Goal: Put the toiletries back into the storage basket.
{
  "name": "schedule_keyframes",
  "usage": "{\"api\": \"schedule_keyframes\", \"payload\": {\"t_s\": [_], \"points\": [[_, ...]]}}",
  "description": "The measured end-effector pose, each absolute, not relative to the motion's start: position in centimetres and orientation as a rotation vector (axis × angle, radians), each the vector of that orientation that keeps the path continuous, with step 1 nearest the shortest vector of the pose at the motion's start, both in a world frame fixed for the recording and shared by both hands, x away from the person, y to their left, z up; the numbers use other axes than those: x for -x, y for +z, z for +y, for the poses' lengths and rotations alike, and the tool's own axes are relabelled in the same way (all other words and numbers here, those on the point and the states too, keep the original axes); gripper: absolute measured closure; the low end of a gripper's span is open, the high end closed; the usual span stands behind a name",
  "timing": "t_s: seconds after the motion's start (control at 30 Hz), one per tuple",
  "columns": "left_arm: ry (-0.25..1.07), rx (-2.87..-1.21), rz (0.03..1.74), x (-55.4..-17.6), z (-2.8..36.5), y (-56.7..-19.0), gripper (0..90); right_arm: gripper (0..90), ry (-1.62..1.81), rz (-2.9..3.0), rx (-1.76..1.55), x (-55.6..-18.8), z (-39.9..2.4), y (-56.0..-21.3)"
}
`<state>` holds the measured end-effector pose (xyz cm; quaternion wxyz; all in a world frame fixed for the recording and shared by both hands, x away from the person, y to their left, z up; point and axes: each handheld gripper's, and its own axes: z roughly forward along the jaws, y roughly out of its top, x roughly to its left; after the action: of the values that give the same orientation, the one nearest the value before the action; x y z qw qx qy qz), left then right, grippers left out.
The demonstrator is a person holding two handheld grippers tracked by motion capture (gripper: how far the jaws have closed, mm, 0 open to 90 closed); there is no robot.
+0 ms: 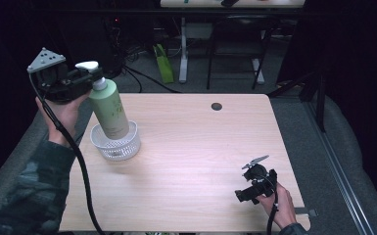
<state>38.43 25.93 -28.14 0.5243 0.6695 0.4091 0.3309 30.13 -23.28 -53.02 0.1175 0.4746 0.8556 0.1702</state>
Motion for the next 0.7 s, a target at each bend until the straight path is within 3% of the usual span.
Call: {"api": "schedule_keyframes", "payload": {"t_s": [0.7], "points": [[0.8, -1.597, 1.007, -39.6, 26.4, -28.7, 67.9, 1.0, 0.499, 2.508, -1.384, -30.1, -23.3, -53.0]]}}
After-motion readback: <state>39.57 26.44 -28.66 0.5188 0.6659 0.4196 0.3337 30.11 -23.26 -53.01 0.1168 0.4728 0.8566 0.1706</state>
